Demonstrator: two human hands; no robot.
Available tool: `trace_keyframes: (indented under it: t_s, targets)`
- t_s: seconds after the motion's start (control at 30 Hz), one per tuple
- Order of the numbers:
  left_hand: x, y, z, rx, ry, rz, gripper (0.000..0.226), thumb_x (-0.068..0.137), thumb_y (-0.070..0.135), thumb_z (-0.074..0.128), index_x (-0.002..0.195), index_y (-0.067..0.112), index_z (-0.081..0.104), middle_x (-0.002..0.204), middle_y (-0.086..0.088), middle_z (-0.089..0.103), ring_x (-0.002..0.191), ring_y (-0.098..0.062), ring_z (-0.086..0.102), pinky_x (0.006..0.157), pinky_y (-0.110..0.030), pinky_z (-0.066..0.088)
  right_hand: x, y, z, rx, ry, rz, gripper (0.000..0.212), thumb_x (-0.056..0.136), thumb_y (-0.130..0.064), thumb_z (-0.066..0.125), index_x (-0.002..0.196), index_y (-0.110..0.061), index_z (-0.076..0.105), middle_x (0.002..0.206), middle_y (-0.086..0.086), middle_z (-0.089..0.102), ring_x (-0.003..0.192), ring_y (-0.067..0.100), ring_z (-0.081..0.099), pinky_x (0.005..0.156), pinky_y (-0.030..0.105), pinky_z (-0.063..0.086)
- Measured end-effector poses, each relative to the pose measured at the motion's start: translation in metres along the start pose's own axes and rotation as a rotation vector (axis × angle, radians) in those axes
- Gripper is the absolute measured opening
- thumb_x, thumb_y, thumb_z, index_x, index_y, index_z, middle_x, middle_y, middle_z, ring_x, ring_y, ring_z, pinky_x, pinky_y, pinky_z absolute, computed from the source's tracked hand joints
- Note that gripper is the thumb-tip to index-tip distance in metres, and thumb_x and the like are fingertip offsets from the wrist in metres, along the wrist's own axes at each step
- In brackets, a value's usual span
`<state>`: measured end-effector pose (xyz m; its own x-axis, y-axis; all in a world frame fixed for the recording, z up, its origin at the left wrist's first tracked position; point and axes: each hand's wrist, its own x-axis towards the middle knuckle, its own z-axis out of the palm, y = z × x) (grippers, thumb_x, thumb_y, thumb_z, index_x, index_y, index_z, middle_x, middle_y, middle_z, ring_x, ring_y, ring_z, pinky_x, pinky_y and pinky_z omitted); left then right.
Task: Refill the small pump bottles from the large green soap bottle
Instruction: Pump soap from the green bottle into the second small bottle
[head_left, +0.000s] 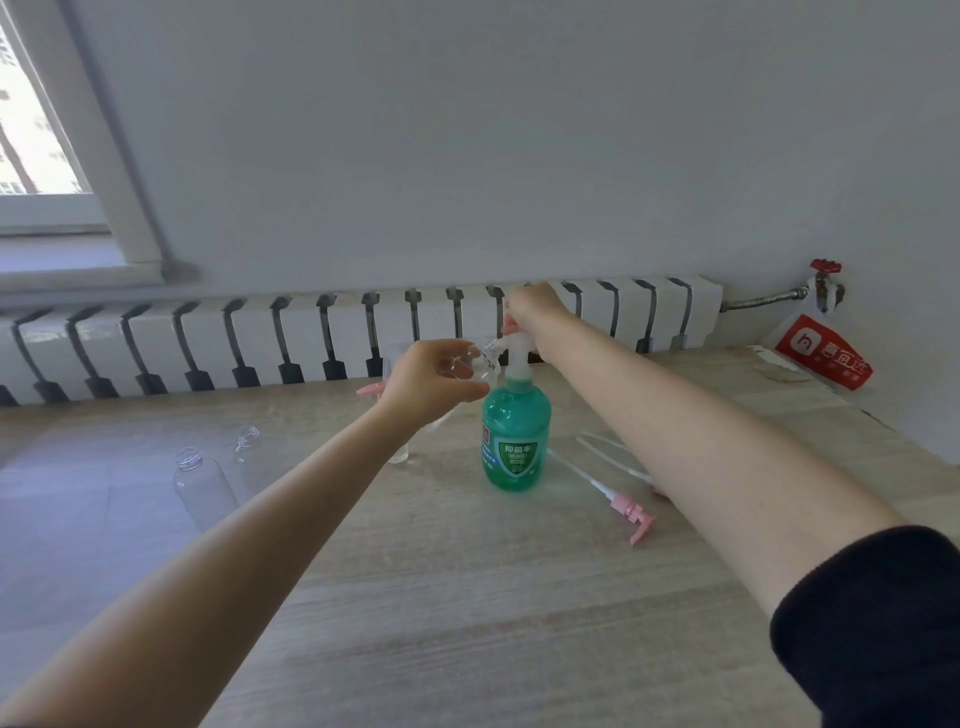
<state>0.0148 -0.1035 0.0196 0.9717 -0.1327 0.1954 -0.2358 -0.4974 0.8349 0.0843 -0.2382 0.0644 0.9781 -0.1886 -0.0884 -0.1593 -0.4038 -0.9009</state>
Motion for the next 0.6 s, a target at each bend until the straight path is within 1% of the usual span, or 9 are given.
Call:
trace_keyframes:
  t_s: [0.1, 0.17, 0.2, 0.27, 0.33, 0.37, 0.47, 0.53, 0.6]
  targets:
    - [-0.001, 0.0, 0.0, -0.003, 0.009, -0.003, 0.049, 0.077, 0.008, 0.074, 0.124, 0.009, 0.059, 0.103, -0.003, 0.065, 0.091, -0.013, 0.062, 0.091, -0.033, 0.053, -0.01, 0.003, -0.006, -0.129, -0.026, 0.033, 0.02, 0.096, -0.002, 0.037, 0.11, 0.0, 0.051, 0.089, 0.009, 0.051, 0.07, 0.016, 0.047, 0.068, 0.026, 0.04]
    - [-0.001, -0.001, 0.001, 0.004, 0.015, -0.002, 0.049, 0.077, 0.009, 0.074, 0.124, 0.009, 0.059, 0.101, -0.003, 0.064, 0.092, -0.015, 0.062, 0.091, -0.035, 0.053, -0.018, 0.009, -0.009, -0.279, -0.031, 0.048, 0.016, 0.096, 0.001, 0.036, 0.101, 0.001, 0.051, 0.085, 0.009, 0.05, 0.064, 0.013, 0.04, 0.065, 0.023, 0.036]
    - [-0.001, -0.001, 0.001, 0.007, 0.016, 0.0, 0.049, 0.077, 0.01, 0.075, 0.124, 0.01, 0.06, 0.101, -0.003, 0.064, 0.092, -0.015, 0.062, 0.092, -0.036, 0.053, -0.019, 0.013, -0.008, -0.317, -0.048, 0.042, 0.022, 0.097, 0.001, 0.034, 0.109, 0.004, 0.052, 0.092, 0.012, 0.055, 0.064, 0.013, 0.041, 0.065, 0.024, 0.036]
    - [0.0, 0.0, 0.002, 0.016, 0.021, -0.001, 0.049, 0.077, 0.01, 0.075, 0.124, 0.01, 0.061, 0.101, -0.003, 0.065, 0.093, -0.016, 0.062, 0.092, -0.037, 0.053, -0.017, 0.016, -0.007, -0.336, -0.099, -0.025, 0.035, 0.098, 0.0, 0.03, 0.129, 0.01, 0.044, 0.123, 0.024, 0.054, 0.066, 0.017, 0.042, 0.06, 0.023, 0.037]
    - [0.0, 0.0, 0.002, 0.029, 0.026, -0.002, 0.05, 0.077, 0.011, 0.075, 0.124, 0.011, 0.06, 0.101, -0.002, 0.064, 0.094, -0.016, 0.062, 0.092, -0.037, 0.053, -0.008, 0.016, -0.005, -0.41, -0.079, -0.088, 0.038, 0.097, 0.0, 0.029, 0.131, 0.012, 0.042, 0.132, 0.028, 0.048, 0.075, 0.024, 0.043, 0.054, 0.021, 0.033]
    - [0.0, 0.0, 0.002, 0.037, 0.028, 0.0, 0.05, 0.077, 0.011, 0.075, 0.124, 0.011, 0.06, 0.1, -0.002, 0.064, 0.095, -0.017, 0.062, 0.093, -0.037, 0.053, -0.002, 0.015, -0.004, -0.448, -0.086, -0.09, 0.037, 0.097, 0.0, 0.032, 0.13, 0.011, 0.044, 0.128, 0.027, 0.05, 0.078, 0.025, 0.043, 0.053, 0.02, 0.032]
    - [0.001, -0.001, 0.001, 0.058, 0.033, 0.007, 0.053, 0.076, 0.009, 0.075, 0.126, 0.011, 0.058, 0.101, -0.001, 0.064, 0.097, -0.017, 0.062, 0.094, -0.037, 0.052, -0.001, 0.01, 0.0, -0.548, -0.052, -0.031, 0.034, 0.096, -0.003, 0.04, 0.127, 0.008, 0.048, 0.096, 0.014, 0.054, 0.06, 0.015, 0.038, 0.048, 0.019, 0.029]
    - [0.0, -0.003, 0.001, 0.065, 0.033, 0.008, 0.053, 0.075, 0.008, 0.075, 0.126, 0.011, 0.059, 0.103, -0.001, 0.064, 0.097, -0.016, 0.062, 0.094, -0.036, 0.051, 0.007, 0.015, 0.005, -0.595, -0.049, -0.025, 0.035, 0.097, -0.002, 0.038, 0.129, 0.009, 0.046, 0.075, 0.007, 0.04, 0.057, 0.011, 0.033, 0.048, 0.018, 0.027]
    - [0.0, -0.005, 0.002, 0.074, 0.037, 0.015, 0.052, 0.075, 0.009, 0.076, 0.125, 0.011, 0.059, 0.104, -0.003, 0.066, 0.097, -0.017, 0.062, 0.094, -0.037, 0.052, 0.005, 0.016, 0.005, -0.642, -0.046, -0.05, 0.034, 0.098, -0.003, 0.037, 0.129, 0.009, 0.044, 0.071, 0.005, 0.034, 0.058, 0.01, 0.034, 0.048, 0.018, 0.028]
